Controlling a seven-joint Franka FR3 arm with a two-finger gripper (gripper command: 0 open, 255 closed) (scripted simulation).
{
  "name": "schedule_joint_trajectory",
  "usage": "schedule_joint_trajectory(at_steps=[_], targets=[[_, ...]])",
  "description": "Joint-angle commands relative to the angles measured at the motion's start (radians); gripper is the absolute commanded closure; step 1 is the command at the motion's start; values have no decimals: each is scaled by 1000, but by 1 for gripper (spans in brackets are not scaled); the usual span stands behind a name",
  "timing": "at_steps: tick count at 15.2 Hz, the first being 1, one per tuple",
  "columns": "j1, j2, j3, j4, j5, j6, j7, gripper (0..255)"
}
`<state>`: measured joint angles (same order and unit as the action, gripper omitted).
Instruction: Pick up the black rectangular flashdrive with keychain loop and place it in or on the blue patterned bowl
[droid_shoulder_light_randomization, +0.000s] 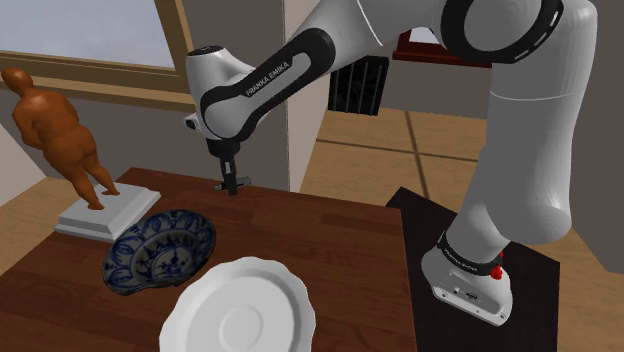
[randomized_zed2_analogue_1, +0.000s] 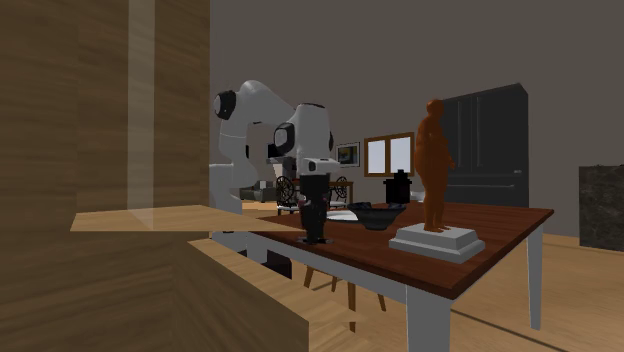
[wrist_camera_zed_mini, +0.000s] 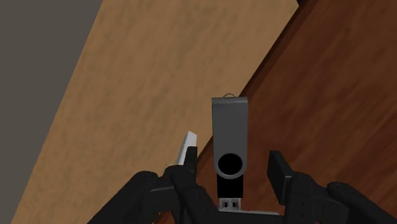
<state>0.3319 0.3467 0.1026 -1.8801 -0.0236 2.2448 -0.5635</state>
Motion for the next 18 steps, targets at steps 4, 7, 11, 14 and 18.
schedule_joint_trajectory(at_steps=[4,7,11,14,18], targets=[[0,4,-2,-1,-2,5,3,255],[-1,8,-3,2,-2,6,2,255],[-3,-15,-2,12,1,-26,-1,255],[-4,-34,-1,27,3,-61,-2,255],[-5,-57,0,51,6,-107,-4,255]])
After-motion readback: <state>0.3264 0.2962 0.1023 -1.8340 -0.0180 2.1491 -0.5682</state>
